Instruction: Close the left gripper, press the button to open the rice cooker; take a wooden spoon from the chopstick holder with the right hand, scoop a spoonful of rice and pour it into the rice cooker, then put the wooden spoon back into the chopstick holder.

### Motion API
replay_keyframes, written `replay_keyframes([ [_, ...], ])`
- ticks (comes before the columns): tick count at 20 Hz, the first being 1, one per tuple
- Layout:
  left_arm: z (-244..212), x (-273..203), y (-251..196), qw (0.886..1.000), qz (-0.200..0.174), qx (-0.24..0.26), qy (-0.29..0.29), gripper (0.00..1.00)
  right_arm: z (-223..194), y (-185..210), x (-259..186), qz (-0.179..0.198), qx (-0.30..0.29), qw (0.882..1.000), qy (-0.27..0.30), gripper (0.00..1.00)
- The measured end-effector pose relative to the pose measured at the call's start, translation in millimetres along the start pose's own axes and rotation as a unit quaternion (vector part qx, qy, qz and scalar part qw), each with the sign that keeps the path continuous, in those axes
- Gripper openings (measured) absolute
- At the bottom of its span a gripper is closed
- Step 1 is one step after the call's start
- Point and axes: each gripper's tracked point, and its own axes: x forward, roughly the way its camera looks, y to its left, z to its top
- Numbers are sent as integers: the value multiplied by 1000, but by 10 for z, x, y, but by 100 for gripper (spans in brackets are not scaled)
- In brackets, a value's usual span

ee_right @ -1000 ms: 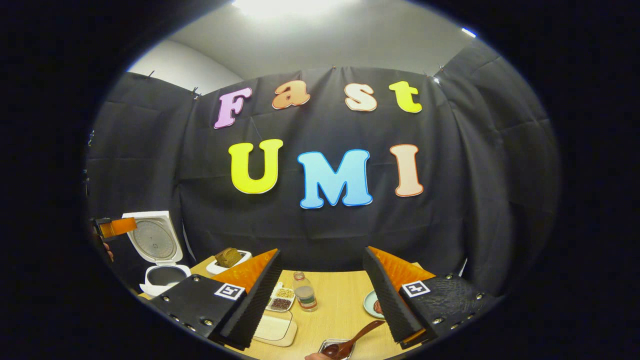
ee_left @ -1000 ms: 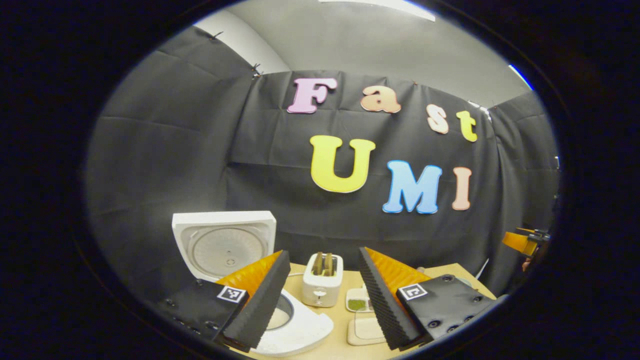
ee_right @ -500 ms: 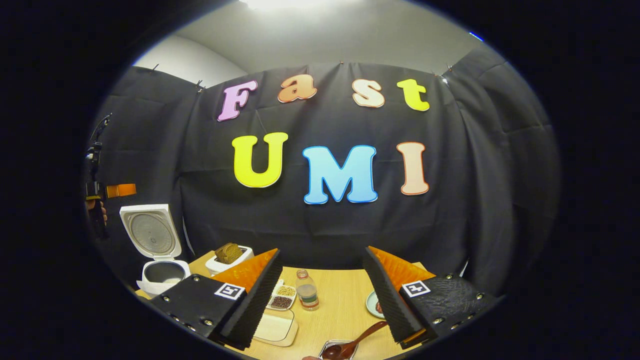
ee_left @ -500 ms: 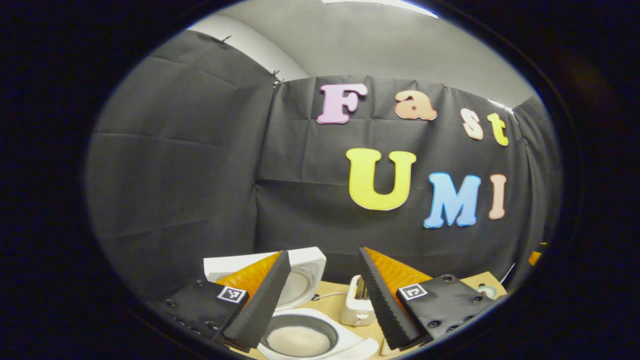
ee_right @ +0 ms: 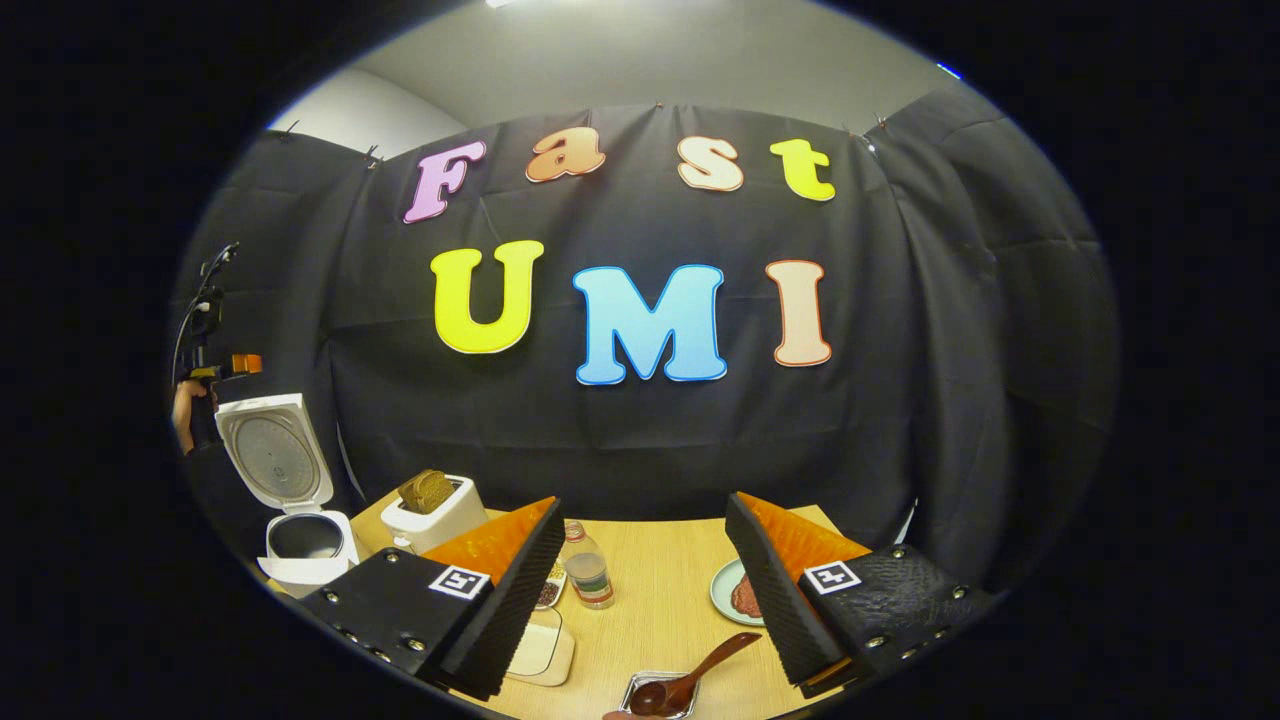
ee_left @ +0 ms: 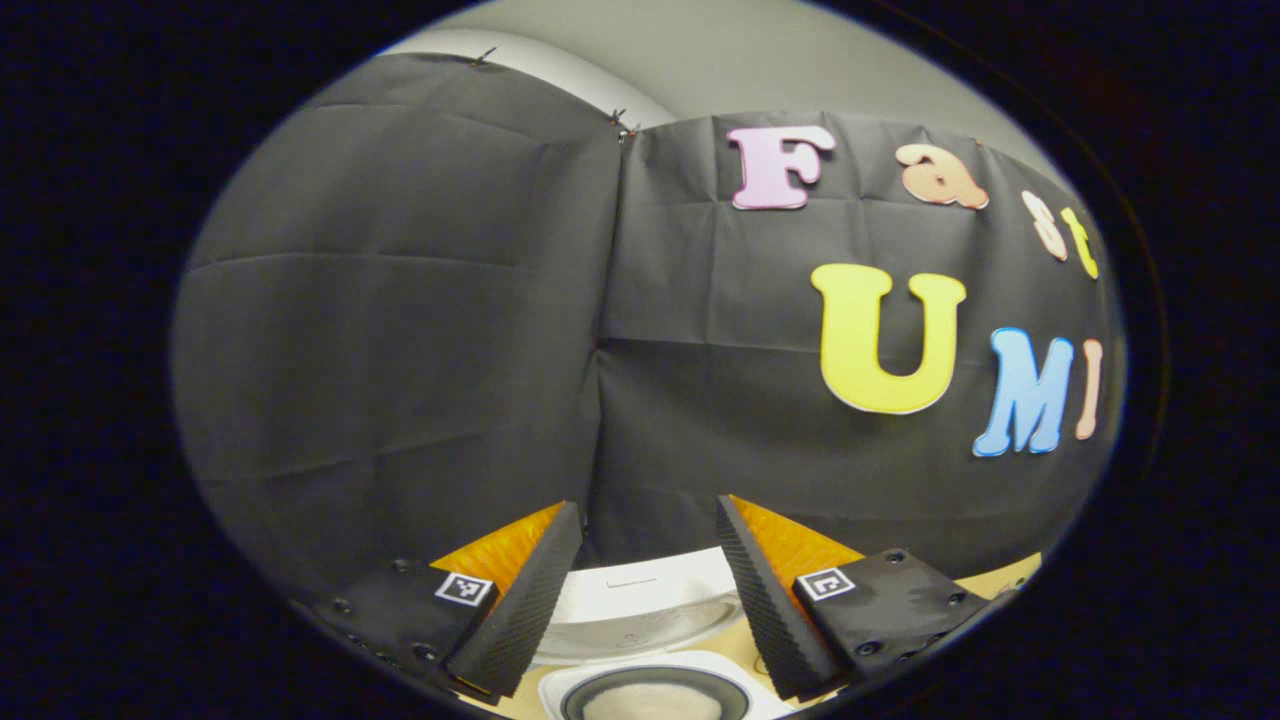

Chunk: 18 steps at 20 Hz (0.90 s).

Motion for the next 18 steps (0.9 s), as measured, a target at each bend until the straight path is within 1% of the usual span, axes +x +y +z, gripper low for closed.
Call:
replay_keyframes([
  [1,-85,108,19,1000,6,3,12,92,11,-14,18,-3,0,1000,-1,98],
  [2,-169,185,26,1000,9,3,21,95,27,-21,23,-4,-1,1000,-3,98],
  [3,-213,286,23,1000,13,3,26,95,33,-23,44,-7,-3,1000,-4,98],
  [4,-253,365,47,999,19,4,31,92,36,-26,64,-8,-5,1000,-4,98],
  [5,-280,420,76,999,28,5,32,92,27,-17,83,-8,-6,1000,-3,98],
  [6,-332,470,117,998,38,7,41,95,19,-20,90,-8,-7,1000,-1,98],
  [7,-423,476,157,997,45,4,57,95,5,-21,114,-8,-6,1000,0,98],
  [8,-366,497,147,998,48,2,41,94,-12,-20,124,-8,-4,1000,1,98],
  [9,-411,472,127,998,48,2,48,92,-18,-19,147,-9,-3,1000,2,98],
  [10,-408,482,115,998,47,4,45,96,-31,-13,146,-8,-1,1000,3,98],
  [12,-401,451,108,998,47,-3,46,97,-29,42,178,-2,-1,1000,4,98],
  [14,-421,363,74,998,45,-2,45,95,0,115,206,8,0,1000,0,98],
  [16,-460,240,23,998,43,-1,41,97,21,209,234,20,-1,1000,-3,98],
  [18,-494,115,8,998,42,-1,38,94,39,268,244,29,-5,1000,-6,98],
])
